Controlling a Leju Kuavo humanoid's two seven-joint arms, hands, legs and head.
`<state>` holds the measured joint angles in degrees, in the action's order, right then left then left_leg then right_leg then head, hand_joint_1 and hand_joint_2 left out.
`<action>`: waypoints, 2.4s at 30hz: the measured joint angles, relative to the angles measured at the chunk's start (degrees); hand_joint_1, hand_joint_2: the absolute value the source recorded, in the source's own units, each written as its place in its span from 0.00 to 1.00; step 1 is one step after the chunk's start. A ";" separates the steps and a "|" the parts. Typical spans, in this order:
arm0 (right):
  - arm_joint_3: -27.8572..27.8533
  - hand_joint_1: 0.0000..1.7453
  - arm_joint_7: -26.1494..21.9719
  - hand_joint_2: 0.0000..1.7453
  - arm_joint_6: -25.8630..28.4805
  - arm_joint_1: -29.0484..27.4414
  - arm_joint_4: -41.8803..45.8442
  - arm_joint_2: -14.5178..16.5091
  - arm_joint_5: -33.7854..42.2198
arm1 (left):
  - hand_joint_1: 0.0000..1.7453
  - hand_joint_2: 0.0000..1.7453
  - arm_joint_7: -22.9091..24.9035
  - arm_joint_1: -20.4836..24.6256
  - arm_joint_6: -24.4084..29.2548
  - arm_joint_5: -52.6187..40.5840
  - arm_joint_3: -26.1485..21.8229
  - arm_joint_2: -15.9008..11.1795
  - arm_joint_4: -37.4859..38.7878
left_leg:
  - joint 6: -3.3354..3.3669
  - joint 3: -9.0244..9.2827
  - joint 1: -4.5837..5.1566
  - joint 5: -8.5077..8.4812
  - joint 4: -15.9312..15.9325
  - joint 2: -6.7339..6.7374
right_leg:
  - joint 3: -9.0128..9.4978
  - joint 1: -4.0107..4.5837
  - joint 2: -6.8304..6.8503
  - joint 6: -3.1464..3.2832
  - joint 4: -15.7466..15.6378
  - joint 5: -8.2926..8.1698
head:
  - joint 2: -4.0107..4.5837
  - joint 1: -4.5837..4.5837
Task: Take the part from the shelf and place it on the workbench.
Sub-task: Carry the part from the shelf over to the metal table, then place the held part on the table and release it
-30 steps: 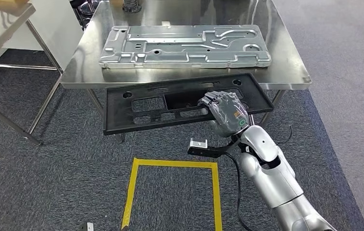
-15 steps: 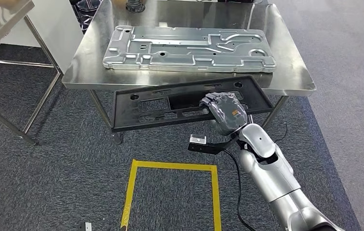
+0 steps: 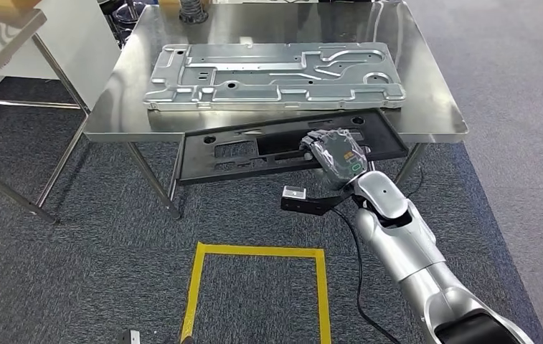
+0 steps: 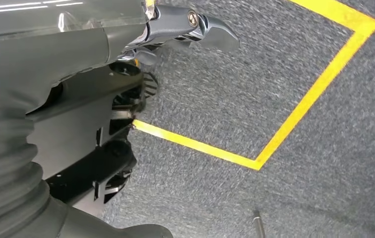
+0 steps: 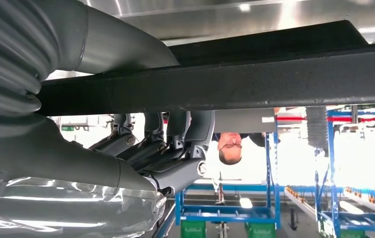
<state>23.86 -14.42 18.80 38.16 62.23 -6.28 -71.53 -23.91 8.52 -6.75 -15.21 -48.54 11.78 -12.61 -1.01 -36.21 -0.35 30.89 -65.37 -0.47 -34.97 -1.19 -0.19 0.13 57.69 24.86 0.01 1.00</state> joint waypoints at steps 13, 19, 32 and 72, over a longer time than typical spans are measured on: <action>-0.02 1.00 -0.03 1.00 -0.02 3.03 -4.14 1.17 0.32 | 0.00 1.00 0.25 -0.03 0.50 0.07 0.01 0.02 0.00 | 1.84 0.79 -0.09 -6.58 7.28 -0.02 | 1.68 0.60 -0.10 -1.79 0.90 2.59 | -0.01 -0.06; -0.20 1.00 -0.05 1.00 0.75 2.41 -4.92 0.97 0.56 | 0.00 1.00 0.22 -0.03 0.50 0.00 0.03 0.03 -0.01 | 2.72 1.65 -0.20 -5.97 7.54 0.05 | -7.39 0.31 -0.04 -2.55 16.37 7.12 | -0.01 -0.19; -0.99 1.00 0.04 1.00 1.27 0.68 -4.85 0.26 0.66 | 0.00 1.00 0.07 -0.11 0.24 -0.33 0.12 0.04 0.00 | -0.23 -3.74 -0.15 1.75 -6.14 0.13 | -0.11 0.36 -0.05 0.37 0.19 0.08 | -0.01 0.13; -1.42 1.00 0.08 1.00 1.80 0.97 -5.20 0.18 0.44 | 0.00 1.00 0.17 -0.02 0.57 -0.27 0.15 0.22 -0.02 | 1.34 0.77 0.44 -6.58 7.01 0.08 | 1.60 0.79 -0.16 -0.95 0.03 1.50 | 0.00 0.06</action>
<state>22.45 -14.34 20.59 39.13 57.03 -6.10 -71.09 -23.74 8.49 -6.18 -15.49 -48.39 12.00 -12.63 0.32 -35.44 0.09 24.30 -58.37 -0.39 -33.37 -0.40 -0.34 -0.83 57.72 26.36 0.01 1.06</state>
